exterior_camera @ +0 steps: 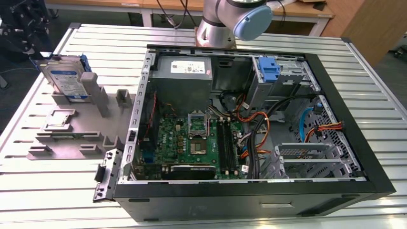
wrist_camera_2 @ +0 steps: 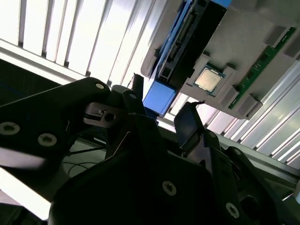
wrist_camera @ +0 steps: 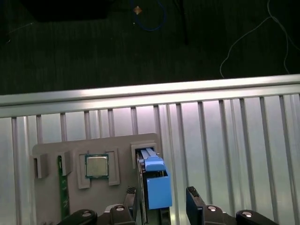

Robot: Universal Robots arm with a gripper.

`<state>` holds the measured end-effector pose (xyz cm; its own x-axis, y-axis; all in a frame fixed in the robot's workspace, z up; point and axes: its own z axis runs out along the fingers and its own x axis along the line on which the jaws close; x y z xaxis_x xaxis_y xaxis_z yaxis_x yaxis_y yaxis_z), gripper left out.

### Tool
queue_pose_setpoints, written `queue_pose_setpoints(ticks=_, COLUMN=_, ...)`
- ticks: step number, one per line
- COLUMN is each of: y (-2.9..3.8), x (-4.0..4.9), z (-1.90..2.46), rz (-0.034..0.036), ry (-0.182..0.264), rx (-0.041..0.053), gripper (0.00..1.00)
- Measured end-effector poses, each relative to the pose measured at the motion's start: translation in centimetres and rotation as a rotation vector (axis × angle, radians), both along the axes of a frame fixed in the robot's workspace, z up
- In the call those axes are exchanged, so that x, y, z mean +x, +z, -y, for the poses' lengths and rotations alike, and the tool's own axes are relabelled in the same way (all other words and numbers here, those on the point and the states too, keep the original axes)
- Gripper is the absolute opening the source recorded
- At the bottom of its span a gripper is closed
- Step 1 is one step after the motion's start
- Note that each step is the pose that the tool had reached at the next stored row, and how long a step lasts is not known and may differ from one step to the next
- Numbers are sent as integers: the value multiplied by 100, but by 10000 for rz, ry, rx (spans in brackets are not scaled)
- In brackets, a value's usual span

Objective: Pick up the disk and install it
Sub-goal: 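Pick up the disk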

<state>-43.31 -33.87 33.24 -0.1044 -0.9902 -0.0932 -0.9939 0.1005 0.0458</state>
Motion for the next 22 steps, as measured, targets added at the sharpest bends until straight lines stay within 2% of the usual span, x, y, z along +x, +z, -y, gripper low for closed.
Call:
queue_pose_setpoints(ticks=3, y=-45, x=-14, z=2, rz=-5, ry=2, rx=6, gripper=53)
queue_pose_setpoints(ticks=5, y=-70, x=-14, z=6, rz=-36, ry=6, rx=2, gripper=53)
queue_pose_setpoints(ticks=6, y=-82, x=-15, z=10, rz=-63, ry=26, rx=-3, gripper=53)
queue_pose_setpoints(ticks=9, y=-109, x=-14, z=16, rz=-206, ry=246, rx=-12, gripper=53)
queue_pose_setpoints(ticks=12, y=-128, x=-15, z=26, rz=-204, ry=433, rx=-15, gripper=53)
queue_pose_setpoints(ticks=17, y=-160, x=-16, z=35, rz=-114, ry=560, rx=-57, gripper=53)
queue_pose_setpoints(ticks=22, y=-232, x=-16, z=36, rz=-96, ry=588, rx=-86, gripper=53)
